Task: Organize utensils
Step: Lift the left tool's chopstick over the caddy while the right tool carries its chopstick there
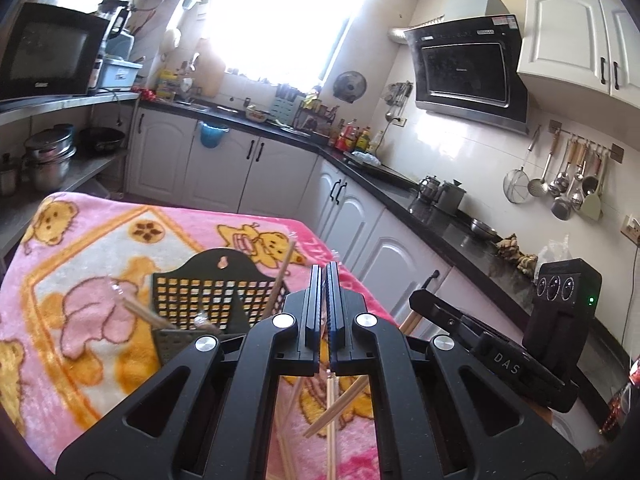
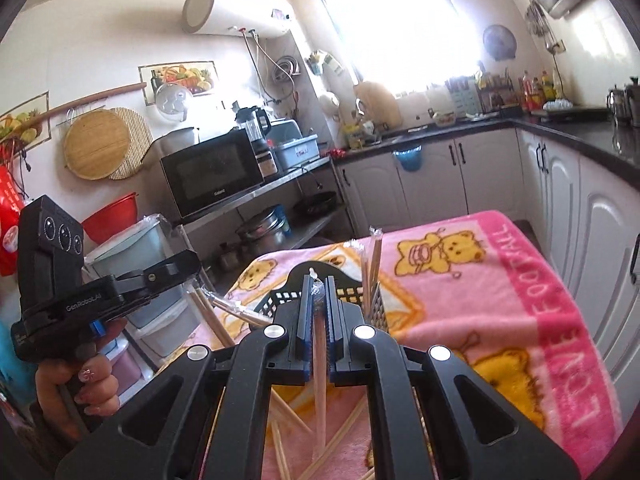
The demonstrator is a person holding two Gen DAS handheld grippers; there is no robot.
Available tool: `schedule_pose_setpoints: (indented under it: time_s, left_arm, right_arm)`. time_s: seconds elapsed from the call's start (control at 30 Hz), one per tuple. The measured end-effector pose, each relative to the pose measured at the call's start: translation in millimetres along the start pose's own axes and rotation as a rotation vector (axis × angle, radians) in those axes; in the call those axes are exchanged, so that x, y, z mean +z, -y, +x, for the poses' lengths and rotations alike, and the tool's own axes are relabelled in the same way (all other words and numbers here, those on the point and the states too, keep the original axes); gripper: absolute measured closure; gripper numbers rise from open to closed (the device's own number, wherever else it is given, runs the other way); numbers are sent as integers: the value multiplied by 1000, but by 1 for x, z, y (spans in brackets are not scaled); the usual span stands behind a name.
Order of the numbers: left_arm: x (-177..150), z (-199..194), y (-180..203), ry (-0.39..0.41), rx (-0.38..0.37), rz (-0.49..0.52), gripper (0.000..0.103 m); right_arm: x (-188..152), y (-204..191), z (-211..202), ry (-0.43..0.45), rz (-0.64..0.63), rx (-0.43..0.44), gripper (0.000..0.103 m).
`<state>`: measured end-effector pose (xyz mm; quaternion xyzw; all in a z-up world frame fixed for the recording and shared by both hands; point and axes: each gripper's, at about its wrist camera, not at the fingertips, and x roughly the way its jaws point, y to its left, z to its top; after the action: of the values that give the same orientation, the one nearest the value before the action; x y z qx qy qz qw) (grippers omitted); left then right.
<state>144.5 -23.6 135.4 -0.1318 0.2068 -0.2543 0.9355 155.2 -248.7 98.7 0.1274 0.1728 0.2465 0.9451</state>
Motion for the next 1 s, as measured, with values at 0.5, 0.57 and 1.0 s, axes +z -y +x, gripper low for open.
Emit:
schedule_pose_setpoints:
  time_s: [0.5, 0.57, 1.0]
  left_arm:
    - [27, 6, 25, 53, -22, 49, 102]
    - [32, 6, 27, 64, -21, 57, 102]
    - [68, 4, 26, 144, 12, 62, 102]
  right_arm:
    - [18, -6, -18, 67, -42, -15, 97]
    - [21, -7, -19, 73, -45, -15, 97]
    - [51, -18, -14, 115, -86, -3, 97]
